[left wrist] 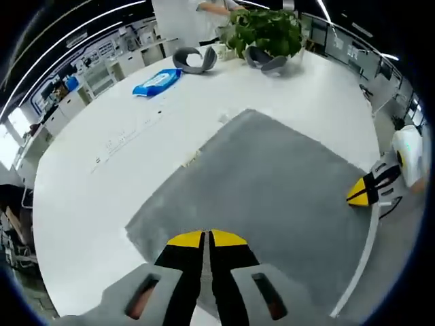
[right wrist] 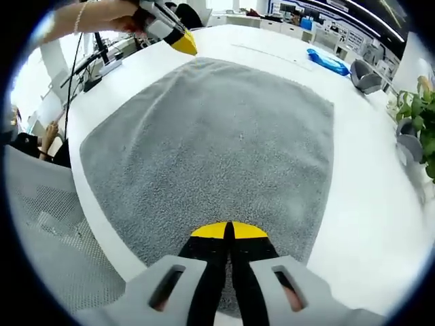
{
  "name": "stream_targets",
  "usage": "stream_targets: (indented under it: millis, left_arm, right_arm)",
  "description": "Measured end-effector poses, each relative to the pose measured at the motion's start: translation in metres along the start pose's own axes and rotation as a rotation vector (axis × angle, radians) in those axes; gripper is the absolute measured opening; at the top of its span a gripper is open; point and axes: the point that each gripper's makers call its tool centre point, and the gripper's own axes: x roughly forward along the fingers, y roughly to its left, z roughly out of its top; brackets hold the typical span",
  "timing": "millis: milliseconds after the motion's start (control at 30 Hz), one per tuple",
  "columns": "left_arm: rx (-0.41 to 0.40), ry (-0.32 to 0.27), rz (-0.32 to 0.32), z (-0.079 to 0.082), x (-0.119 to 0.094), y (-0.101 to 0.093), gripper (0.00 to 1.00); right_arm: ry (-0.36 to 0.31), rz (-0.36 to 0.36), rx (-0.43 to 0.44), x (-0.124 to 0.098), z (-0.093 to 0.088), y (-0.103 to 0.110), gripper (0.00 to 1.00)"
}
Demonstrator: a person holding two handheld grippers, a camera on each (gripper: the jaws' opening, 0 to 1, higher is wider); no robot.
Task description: Fold the towel on the table until its edges align and the towel forms a compact rectangular stack.
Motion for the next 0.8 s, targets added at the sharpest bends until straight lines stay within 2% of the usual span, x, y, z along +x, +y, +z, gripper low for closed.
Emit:
stream_targets:
  millis: [67,167,267,367,400,500,533,600,667,700,733,800]
  left_arm:
    - [-0.056,-0.019,-0.052,-0.004,-0.004,-0.016,0.03]
    - [-0.062,-0.049,-0.062,-0.018,-0.015,-0.035,0.03]
    - [-0.068,-0.049,-0.079,-0.033,-0.02,-0.053,0.03]
    - [-0.045,-0.073,-0.114,-0.04,-0.029,-0.073,0.02]
    - [-0.01,-0.136,-0.133,-0.037,-0.036,-0.085,0.02]
    - [0.0,-0.144,-0.151,-0.044,-0.044,-0.1,0.03]
    - [0.011,-0.172,-0.17,-0.043,-0.05,-0.111,0.04]
    - [0.01,-0.189,-0.183,-0.044,-0.055,-0.122,0.06]
    - [0.021,-0.183,-0.186,-0.048,-0.057,-0.132,0.09]
    - [0.03,-0.187,-0.203,-0.05,-0.059,-0.138,0.1]
    - [0.033,-0.195,-0.223,-0.051,-0.061,-0.147,0.11]
    - [0.043,-0.199,-0.251,-0.054,-0.064,-0.157,0.12]
  right_arm:
    - [-0.007,0.004,-0.009,0.0,0.001,0.001,0.0]
    - [-0.011,0.003,-0.047,0.0,0.001,0.002,0.0]
    - [-0.017,0.011,-0.077,0.0,0.001,0.002,0.0]
    - [-0.008,0.018,-0.07,0.0,0.001,0.002,0.0]
    - [-0.002,0.018,-0.059,0.0,0.002,0.001,0.0]
    - [0.016,0.028,-0.056,-0.002,0.002,0.002,0.0]
    - [0.018,0.04,-0.059,-0.004,0.003,0.003,0.0]
    - [-0.026,0.072,-0.055,-0.008,0.011,0.007,0.0]
    - [-0.106,0.13,-0.048,-0.016,0.025,0.018,0.0]
    - [-0.149,0.171,-0.059,-0.021,0.032,0.025,0.0]
    - [-0.22,0.234,-0.093,-0.03,0.042,0.038,0.0]
    - [-0.288,0.287,-0.132,-0.043,0.05,0.053,0.0]
